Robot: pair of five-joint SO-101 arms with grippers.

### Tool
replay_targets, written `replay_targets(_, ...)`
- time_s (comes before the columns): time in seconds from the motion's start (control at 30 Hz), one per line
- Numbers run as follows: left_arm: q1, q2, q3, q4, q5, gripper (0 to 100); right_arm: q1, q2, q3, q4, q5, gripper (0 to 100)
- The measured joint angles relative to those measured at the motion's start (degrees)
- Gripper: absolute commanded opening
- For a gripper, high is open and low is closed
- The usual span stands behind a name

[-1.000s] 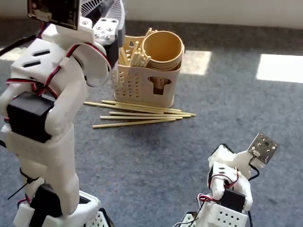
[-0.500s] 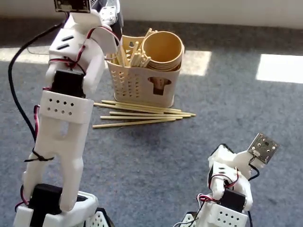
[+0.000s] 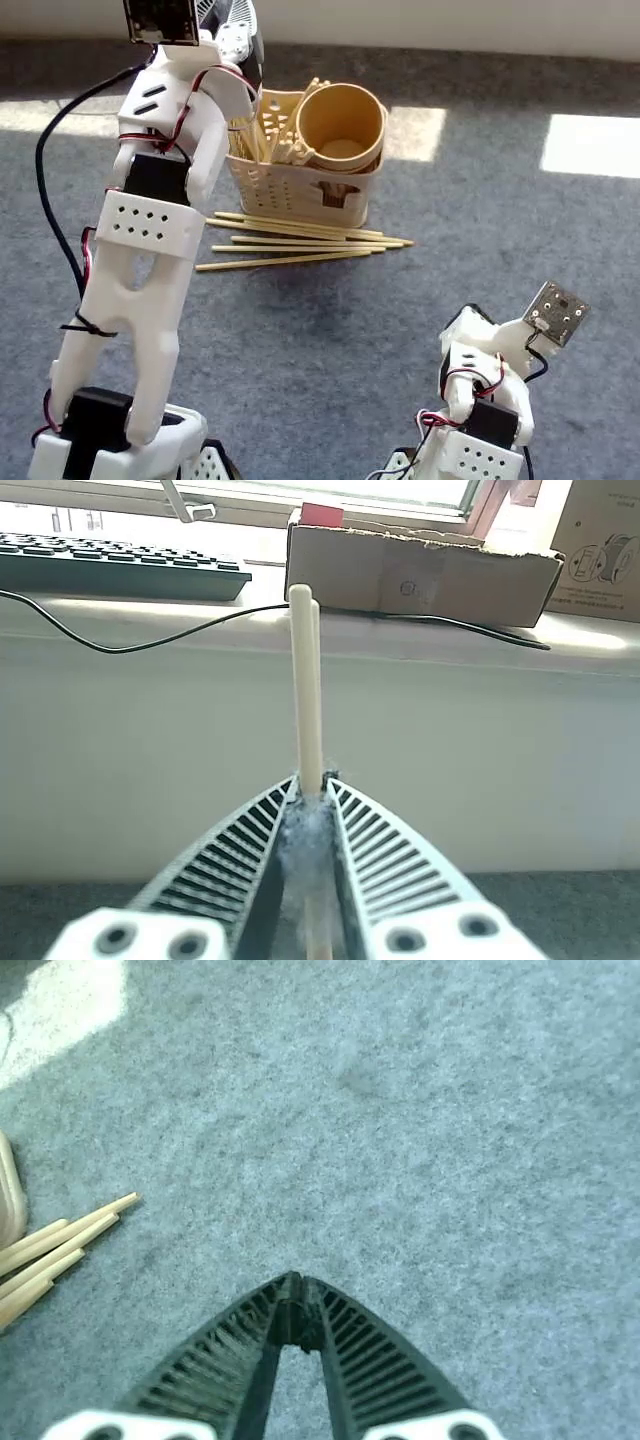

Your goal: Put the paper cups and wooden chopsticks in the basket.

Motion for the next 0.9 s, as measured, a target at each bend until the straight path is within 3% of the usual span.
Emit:
replay_targets(0.7,-1.8,0.0,0.1,-5.7,0.1,0,0.0,0.0,0.0,0.0,0.0,0.6)
replay_targets(0.9,-1.7,0.1,1.2,-11.2,0.1,0,0.0,0.0,0.0,0.0,0.0,0.6)
